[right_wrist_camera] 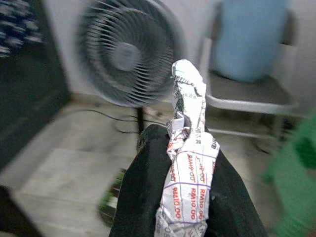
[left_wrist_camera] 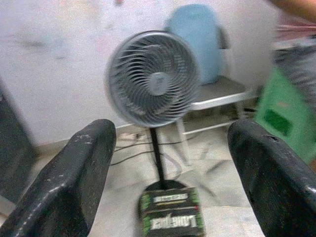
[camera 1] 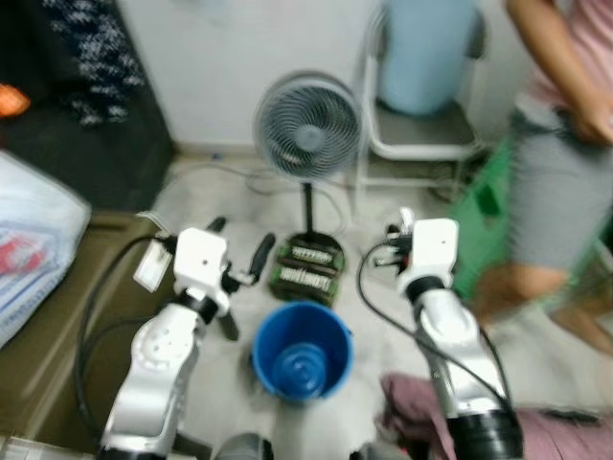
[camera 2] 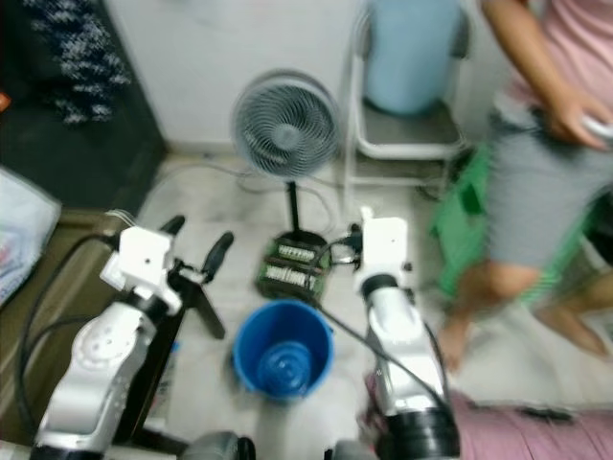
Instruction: Clean up the room
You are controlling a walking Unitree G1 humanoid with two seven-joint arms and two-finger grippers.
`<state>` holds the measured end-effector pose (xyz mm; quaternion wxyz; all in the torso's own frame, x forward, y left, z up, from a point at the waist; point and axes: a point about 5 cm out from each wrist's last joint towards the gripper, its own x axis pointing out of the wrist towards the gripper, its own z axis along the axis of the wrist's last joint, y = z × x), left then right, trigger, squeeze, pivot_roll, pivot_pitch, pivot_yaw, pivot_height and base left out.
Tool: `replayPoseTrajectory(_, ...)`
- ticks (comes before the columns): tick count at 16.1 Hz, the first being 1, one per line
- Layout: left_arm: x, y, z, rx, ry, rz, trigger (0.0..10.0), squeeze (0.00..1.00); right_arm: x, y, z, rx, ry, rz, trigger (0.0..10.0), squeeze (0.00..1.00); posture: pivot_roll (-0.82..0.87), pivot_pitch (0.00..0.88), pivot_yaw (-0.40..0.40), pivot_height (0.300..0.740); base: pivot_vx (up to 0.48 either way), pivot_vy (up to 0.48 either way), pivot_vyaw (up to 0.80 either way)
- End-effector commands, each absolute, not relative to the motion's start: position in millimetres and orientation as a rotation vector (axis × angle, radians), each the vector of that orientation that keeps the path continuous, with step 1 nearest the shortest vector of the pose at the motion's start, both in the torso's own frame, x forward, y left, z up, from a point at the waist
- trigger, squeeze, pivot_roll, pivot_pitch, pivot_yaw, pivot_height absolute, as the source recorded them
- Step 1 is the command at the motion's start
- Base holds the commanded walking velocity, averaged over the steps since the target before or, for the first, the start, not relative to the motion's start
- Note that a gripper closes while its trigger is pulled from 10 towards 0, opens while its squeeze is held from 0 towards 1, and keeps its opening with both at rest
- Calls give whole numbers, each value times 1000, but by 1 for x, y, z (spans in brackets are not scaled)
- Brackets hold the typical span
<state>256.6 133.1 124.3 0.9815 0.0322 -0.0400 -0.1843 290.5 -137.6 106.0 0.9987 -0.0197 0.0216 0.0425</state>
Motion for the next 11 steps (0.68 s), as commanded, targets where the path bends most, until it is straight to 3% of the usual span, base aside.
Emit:
replayPoseTrajectory(1, 254, 133, 125, 80, -82, -375, 10000, 0, 292, -138, 105, -32, 52, 84, 10000, 0, -68, 57, 36, 740, 0, 0, 788)
replayPoseTrajectory(2, 254, 133, 128, 77, -105, -383, 10000, 0, 293, -137, 103, -33, 58, 81, 10000, 0, -66, 57, 37, 740, 0, 0, 788)
replayPoseTrajectory(5, 251, 135, 127, 47, -84, -404, 10000, 0, 292, -143, 91, -44, 136, -13, 10000, 0, -59, 62, 38, 740, 0, 0, 0)
replayPoseTrajectory(11, 220, 143, 129, 237, -57, -618, 10000, 0, 293, -159, 67, -139, 319, -197, 10000, 0, -4, 155, 83, 740, 0, 0, 0)
